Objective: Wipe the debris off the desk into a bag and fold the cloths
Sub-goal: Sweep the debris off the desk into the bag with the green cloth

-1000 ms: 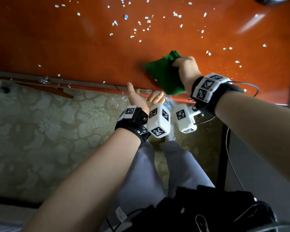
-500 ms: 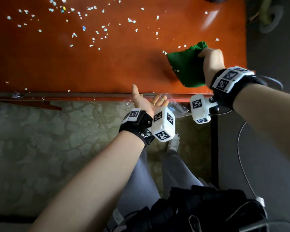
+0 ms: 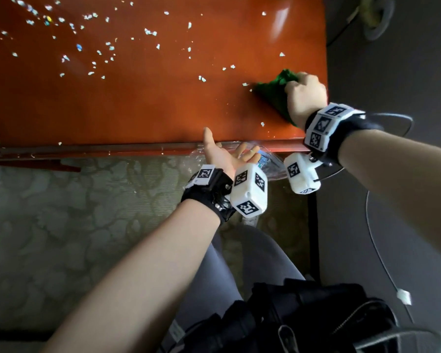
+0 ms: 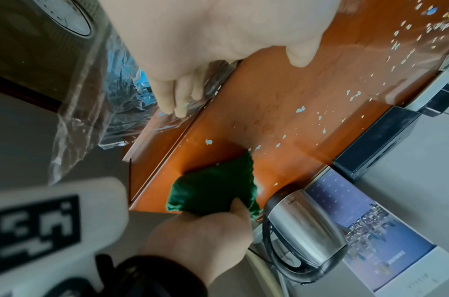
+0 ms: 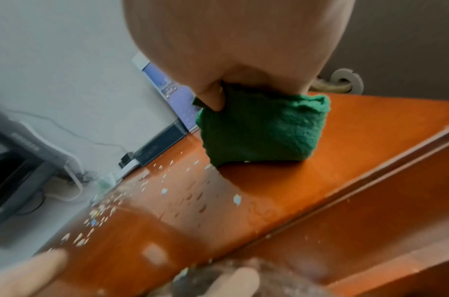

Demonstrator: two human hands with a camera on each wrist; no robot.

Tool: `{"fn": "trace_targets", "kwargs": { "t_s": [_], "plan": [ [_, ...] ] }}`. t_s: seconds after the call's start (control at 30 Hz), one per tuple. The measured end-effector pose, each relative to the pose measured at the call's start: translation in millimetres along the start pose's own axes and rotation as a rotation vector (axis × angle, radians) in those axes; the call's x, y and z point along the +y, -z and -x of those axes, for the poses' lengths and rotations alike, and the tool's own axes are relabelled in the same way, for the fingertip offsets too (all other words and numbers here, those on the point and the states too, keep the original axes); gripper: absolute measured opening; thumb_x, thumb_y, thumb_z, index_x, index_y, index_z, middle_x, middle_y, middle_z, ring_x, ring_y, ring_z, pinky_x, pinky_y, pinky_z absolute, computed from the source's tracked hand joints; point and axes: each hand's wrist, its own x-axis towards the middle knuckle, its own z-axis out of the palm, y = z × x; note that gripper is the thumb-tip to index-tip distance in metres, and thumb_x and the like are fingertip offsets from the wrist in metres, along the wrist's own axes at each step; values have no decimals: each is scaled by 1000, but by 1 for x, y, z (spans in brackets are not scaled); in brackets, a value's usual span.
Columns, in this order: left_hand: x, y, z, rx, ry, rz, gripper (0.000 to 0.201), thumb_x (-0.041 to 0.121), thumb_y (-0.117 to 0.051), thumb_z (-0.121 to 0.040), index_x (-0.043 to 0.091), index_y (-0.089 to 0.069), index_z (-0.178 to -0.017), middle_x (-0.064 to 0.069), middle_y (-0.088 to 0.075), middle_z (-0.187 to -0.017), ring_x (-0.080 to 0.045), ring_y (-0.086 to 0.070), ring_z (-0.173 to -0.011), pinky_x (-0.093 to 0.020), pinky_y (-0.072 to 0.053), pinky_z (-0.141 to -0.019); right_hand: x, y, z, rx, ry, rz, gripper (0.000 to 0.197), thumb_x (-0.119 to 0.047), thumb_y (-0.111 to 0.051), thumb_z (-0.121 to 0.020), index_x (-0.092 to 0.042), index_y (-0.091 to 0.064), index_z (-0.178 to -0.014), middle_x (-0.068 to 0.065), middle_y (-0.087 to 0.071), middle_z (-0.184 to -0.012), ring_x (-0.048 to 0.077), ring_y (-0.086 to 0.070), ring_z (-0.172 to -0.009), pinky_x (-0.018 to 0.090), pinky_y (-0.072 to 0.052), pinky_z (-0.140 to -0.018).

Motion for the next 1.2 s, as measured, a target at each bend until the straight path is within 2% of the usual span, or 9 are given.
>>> {"fn": "trace_targets", "kwargs": {
  "t_s": [0.13, 0.23, 0.3, 0.4, 0.53, 0.7, 0.87, 0.97, 1.2],
  "plan": [
    [-15, -3, -9, -19, 16, -47, 61, 77, -47, -84, 25, -35, -114, -22, -55, -110, -48, -62, -113, -58, -44, -102, 7, -16, 14, -88, 65, 98, 25, -21, -41, -89, -9, -62, -99, 20, -62, -97, 34, -50, -84, 30, -33, -68],
    [-24, -6, -12, -57, 16, -7, 77, 79, -45, -82, 20, -34, -130, -20, -54, -102, -42, -66, -105, -54, -43, -105, 13, -24, 26, -175, 84, 79, 27, -22, -43, -90, -11, -64, -102, 19, -64, -104, 35, -56, -93, 30, -40, -72],
    [-27, -8, -11, -93, 8, 39, 75, 78, -44, -83, 12, -44, -119, -17, -56, -93, -34, -65, -91, -53, -45, -103, 16, -29, 34, -269, 76, 21, 30, -22, -44, -90, -12, -65, -108, 18, -65, -107, 35, -58, -98, 33, -47, -78],
    [-32, -8, -10, -86, 5, 74, 73, 73, -47, -85, 5, -55, -109, -20, -59, -111, -38, -63, -109, -59, -47, -97, 19, -28, 39, -346, 54, -41, 31, -21, -46, -88, -13, -66, -111, 18, -64, -109, 36, -59, -100, 41, -51, -86],
    [-30, -7, -13, -89, 10, 57, 69, 77, -46, -83, 14, -45, -113, -17, -52, -98, -41, -61, -102, -58, -42, -104, 16, -12, 30, -275, 36, -188, 30, -13, -47, -90, -6, -64, -112, 18, -62, -107, 33, -58, -101, 39, -50, -86],
    [-28, -8, -12, -40, -4, -9, 61, 73, -46, -87, 24, -39, -122, -24, -52, -131, -50, -58, -113, -60, -42, -104, 5, 8, 0, -93, -8, -333, 40, -18, -49, -89, -13, -59, -127, 7, -58, -117, 22, -55, -108, 25, -44, -91],
    [-21, -15, -18, 2, -53, 13, 74, 73, -49, -85, 19, -35, -132, -25, -41, -135, -40, -55, -108, -43, -41, -96, -3, 23, -28, 94, 13, -284, 19, -16, -46, -89, -18, -61, -99, 5, -59, -97, 24, -53, -93, 27, -41, -78],
    [-14, -23, -17, -17, -29, 10, 92, 76, -42, -86, 16, -23, -153, -21, -31, -152, -45, -50, -126, -55, -38, -109, -5, 31, -45, 180, 13, -214, 28, -17, -43, -91, -9, -61, -110, 11, -62, -102, 26, -53, -95, 29, -35, -78],
    [10, -24, -25, 56, 34, 52, 109, 82, -43, -79, 15, -7, -158, -28, -22, -157, -47, -36, -137, -60, -30, -112, -28, 28, -80, 218, 1, -95, 31, -19, -38, -94, -12, -55, -120, 10, -61, -124, 28, -53, -115, 28, -32, -86]
  ]
}}
